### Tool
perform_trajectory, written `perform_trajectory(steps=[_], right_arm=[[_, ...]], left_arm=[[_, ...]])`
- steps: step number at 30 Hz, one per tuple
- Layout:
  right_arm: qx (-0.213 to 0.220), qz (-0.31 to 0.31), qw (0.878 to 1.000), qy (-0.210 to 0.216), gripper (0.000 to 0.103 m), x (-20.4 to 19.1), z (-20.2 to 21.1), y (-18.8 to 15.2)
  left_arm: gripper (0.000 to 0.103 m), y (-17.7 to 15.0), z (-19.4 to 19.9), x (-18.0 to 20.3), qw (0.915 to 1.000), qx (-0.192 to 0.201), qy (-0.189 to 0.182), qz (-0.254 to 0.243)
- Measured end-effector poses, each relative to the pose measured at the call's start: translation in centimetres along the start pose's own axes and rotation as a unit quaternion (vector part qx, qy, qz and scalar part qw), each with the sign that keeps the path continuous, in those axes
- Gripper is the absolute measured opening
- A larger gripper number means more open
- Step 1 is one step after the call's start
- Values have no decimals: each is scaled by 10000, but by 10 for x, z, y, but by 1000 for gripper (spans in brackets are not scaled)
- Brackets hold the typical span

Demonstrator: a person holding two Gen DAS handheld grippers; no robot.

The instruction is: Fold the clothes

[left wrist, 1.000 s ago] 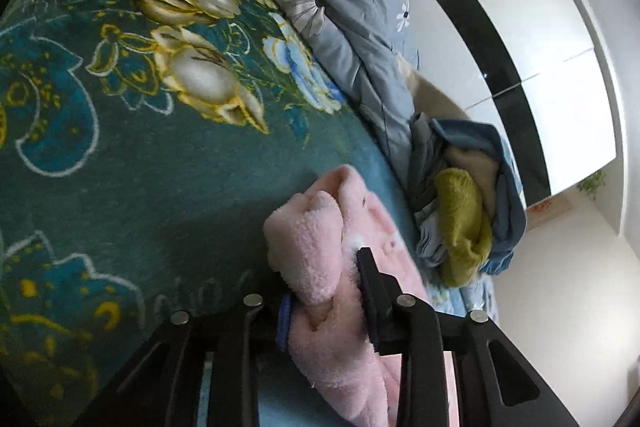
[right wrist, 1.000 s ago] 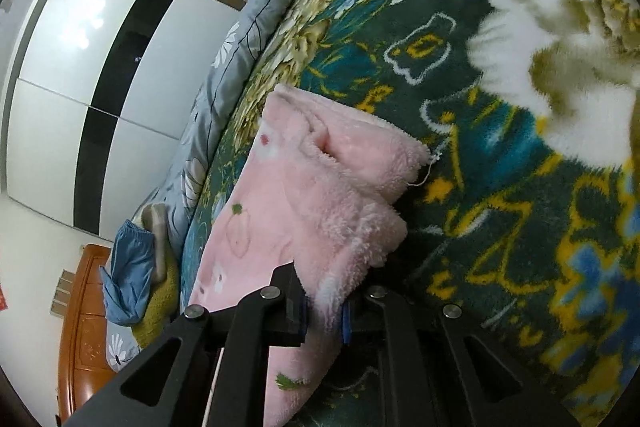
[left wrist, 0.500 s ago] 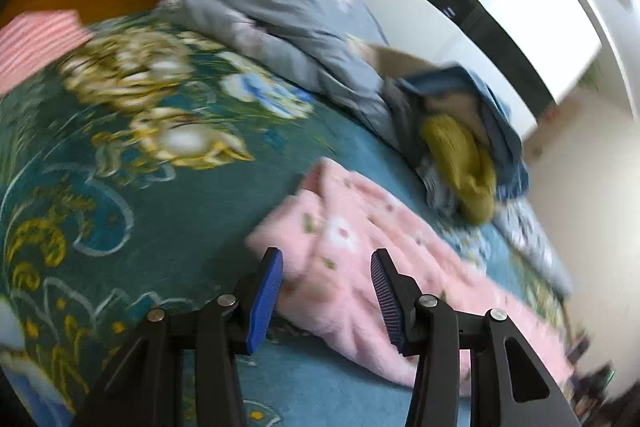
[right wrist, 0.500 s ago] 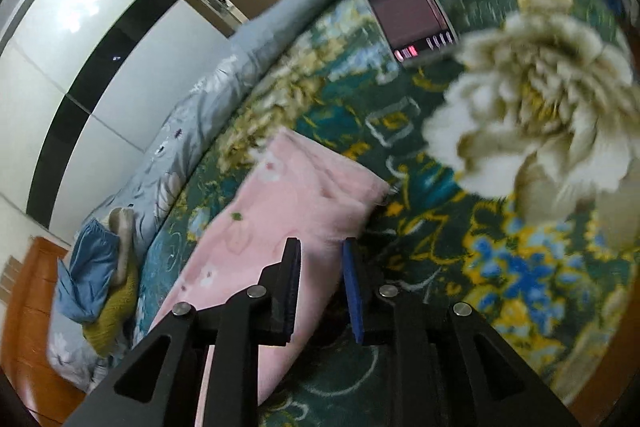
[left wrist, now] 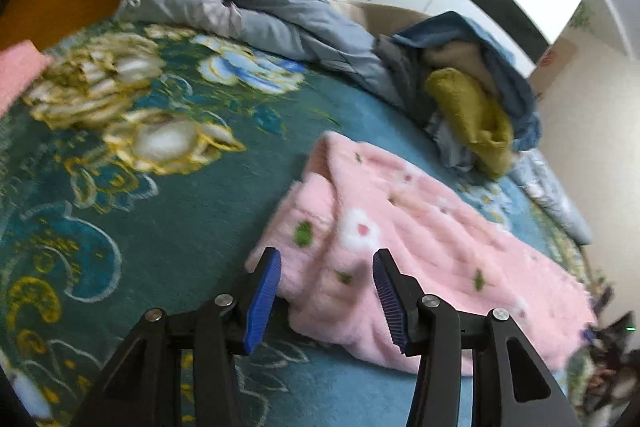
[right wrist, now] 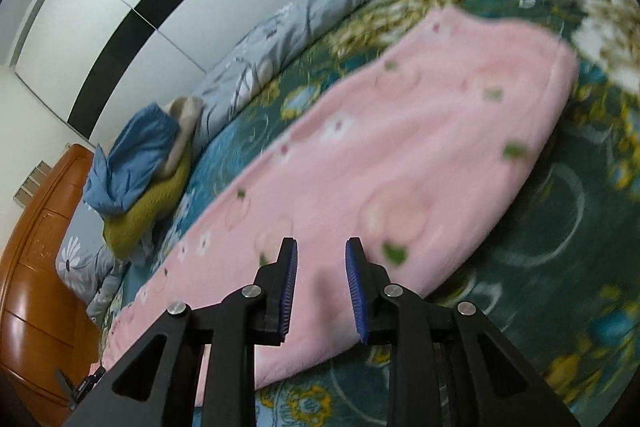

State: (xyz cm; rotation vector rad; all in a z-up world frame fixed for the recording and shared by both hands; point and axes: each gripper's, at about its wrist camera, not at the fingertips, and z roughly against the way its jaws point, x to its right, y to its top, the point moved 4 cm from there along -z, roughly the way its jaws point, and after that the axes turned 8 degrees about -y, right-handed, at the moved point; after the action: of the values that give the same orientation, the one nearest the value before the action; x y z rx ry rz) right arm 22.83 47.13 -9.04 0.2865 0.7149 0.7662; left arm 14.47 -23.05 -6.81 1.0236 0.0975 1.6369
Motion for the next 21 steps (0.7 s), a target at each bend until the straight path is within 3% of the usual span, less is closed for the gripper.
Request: perform_trajectory(steps=[4, 9, 14, 19, 20, 21], right_arm=[[-38, -86, 9999, 45, 25, -3, -3, -14], [-45, -71, 10000, 49, 25, -7, 0, -23], [-52, -151, 9999, 45, 26, -6, -1, -27], [-56, -123, 9999, -26, 26, -7, 0, -26], [-60, -127, 9999, -30, 26, -7, 0, -27], [-64, -139, 9999, -28, 26, -7, 0, -27]], left_arm=[[50, -5, -5, 1, 9977, -210, -638, -15], [49, 3, 0, 14, 9919, -132, -1215, -359], [49, 9, -16, 15, 9916, -362, -1160, -440], [48, 6, -19, 20, 9881, -150, -1508, -273], [39, 5, -16, 21, 9871, -62, -1579, -244], [18, 4, -14, 23, 9861, 27, -1650, -215]])
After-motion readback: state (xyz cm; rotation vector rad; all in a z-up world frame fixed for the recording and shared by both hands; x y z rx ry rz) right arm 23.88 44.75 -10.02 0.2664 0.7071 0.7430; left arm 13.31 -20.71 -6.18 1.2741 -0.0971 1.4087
